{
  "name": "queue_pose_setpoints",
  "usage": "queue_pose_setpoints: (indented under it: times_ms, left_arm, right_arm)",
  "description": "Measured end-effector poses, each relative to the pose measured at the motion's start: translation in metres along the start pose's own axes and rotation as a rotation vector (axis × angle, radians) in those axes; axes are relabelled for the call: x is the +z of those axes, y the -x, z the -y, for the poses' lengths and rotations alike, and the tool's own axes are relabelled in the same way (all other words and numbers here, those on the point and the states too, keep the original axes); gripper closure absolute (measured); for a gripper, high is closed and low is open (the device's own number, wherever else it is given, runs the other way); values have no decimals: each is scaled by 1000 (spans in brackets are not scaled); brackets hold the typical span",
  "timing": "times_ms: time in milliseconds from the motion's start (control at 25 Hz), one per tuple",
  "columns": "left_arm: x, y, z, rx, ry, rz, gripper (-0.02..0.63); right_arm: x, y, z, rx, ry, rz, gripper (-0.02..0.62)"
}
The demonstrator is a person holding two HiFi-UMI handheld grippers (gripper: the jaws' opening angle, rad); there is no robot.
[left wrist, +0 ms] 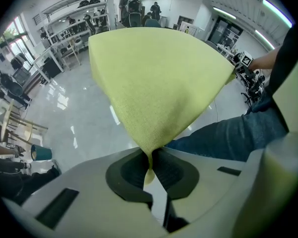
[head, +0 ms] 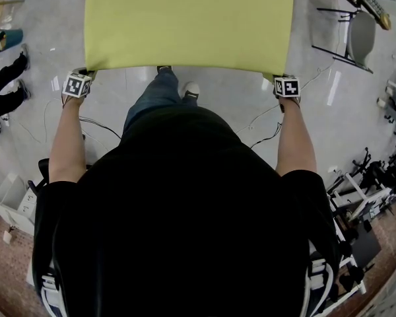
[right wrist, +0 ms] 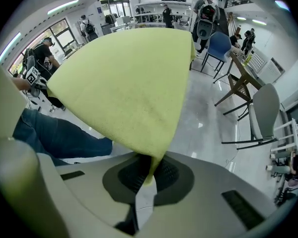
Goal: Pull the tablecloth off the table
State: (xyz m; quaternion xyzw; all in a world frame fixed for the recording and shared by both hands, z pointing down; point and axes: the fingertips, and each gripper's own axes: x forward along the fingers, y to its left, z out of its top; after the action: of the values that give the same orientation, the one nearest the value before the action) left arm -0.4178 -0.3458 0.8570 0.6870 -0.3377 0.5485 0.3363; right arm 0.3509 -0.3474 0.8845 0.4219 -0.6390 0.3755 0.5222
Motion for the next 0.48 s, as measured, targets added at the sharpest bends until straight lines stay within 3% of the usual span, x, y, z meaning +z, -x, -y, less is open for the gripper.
queue_pose_setpoints:
  times_ms: [360,480]
  left_arm:
    - [-3,4,9,-20,25,15,581]
    - [-11,12,8,-16,-3,3,581]
  right_arm:
    - [-14,8,3,7,1,-31,577]
    - [-20,13,-3,8,2,-33,577]
